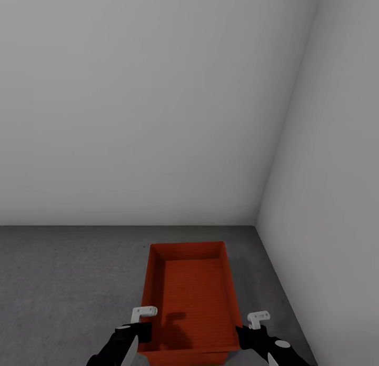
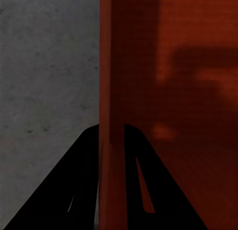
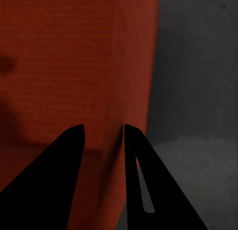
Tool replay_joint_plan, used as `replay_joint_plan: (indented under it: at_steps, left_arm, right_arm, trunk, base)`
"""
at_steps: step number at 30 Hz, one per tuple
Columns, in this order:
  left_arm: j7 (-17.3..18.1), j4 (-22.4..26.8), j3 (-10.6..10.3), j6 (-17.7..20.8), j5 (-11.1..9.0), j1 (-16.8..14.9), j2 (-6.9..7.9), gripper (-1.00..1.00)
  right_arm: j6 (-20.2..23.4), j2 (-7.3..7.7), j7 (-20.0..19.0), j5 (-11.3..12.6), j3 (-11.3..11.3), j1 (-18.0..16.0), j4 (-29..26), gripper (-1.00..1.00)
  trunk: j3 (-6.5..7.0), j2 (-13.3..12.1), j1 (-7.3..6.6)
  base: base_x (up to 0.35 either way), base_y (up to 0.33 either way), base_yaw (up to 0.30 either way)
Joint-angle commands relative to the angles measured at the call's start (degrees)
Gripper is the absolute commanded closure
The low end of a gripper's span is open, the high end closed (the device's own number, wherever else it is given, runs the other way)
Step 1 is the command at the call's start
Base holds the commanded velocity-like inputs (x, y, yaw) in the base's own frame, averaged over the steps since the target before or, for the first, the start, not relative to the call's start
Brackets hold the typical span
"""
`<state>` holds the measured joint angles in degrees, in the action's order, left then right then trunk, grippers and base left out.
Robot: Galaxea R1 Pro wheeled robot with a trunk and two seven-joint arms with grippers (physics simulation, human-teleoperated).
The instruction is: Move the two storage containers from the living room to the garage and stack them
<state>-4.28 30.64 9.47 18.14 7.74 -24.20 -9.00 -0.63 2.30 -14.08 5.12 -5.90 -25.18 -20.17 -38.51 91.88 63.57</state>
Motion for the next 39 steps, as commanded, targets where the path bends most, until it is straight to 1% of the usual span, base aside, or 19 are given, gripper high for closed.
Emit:
replay_joint_plan:
  at_steps: [1, 20, 34, 39]
  left_arm:
    - [-0.1, 1.1, 1.1, -2.0, -1.0, -0.1, -0.13, 1.00]
    - [-0.1, 1.1, 1.1, -2.0, -1.0, -0.1, -0.05, 1.00]
    - [-0.1, 1.1, 1.1, -1.9, -1.0, -0.1, -0.07, 1.00]
    - [-0.1, 1.1, 1.1, -2.0, -1.0, -0.1, -0.06, 1.00]
  right_arm:
    - [-0.1, -0.80, -0.9, 0.5, -1.1, 0.0, 0.1, 1.00]
    - [-0.1, -0.80, -0.9, 0.6, -1.2, 0.0, 0.1, 1.00]
    - [-0.1, -0.80, -0.9, 0.6, -1.2, 0.0, 0.1, 1.00]
    - [-0.1, -0.80, -0.9, 0.5, -1.2, 0.0, 0.2, 1.00]
  trunk:
    - [-0.06, 0.0, -0.01]
    - [-0.08, 0.0, -0.01]
    - [-1.22, 0.0, -0.01]
    - [-1.38, 0.0, -0.01]
  base:
    - [0.000, 0.000, 0.000]
    - [0.000, 0.000, 0.000]
    - [0.000, 0.000, 0.000]
    - [0.000, 0.000, 0.000]
